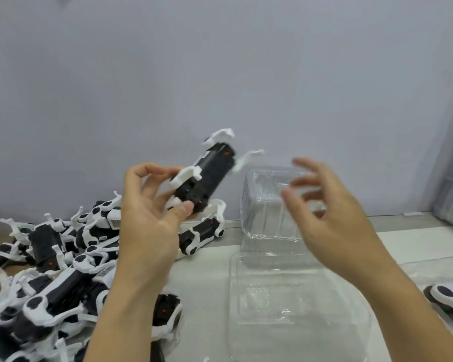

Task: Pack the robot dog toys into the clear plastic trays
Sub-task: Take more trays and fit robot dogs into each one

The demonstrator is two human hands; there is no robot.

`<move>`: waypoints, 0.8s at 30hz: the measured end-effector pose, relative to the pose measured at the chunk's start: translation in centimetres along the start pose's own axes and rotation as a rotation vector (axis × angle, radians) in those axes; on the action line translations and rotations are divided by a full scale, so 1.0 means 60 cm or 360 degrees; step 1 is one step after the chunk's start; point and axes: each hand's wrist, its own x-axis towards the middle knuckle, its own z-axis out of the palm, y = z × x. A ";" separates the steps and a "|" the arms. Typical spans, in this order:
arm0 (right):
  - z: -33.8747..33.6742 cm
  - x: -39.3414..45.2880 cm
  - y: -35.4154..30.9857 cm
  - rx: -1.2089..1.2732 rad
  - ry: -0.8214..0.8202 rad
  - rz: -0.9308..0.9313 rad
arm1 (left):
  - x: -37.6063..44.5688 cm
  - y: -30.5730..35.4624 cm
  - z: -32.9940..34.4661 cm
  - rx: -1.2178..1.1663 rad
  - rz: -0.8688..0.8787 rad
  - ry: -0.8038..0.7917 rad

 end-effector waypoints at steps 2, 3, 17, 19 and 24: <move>-0.012 0.002 -0.013 0.0183 0.0221 -0.0088 | -0.004 0.004 0.005 -0.0160 -0.0060 -0.0253; -0.019 0.002 -0.017 0.0167 0.0232 -0.0127 | -0.006 0.005 0.009 -0.0149 -0.0068 -0.0387; -0.046 -0.005 0.005 -0.0523 -0.0612 0.0028 | -0.029 0.011 0.071 0.0789 0.0094 -0.1038; -0.044 -0.004 0.012 -0.0552 -0.0605 0.0127 | -0.031 0.008 0.074 0.0808 0.0074 -0.1087; -0.067 -0.004 0.024 -0.0476 -0.0652 0.0328 | -0.025 -0.034 0.061 0.0563 -0.0153 -0.0513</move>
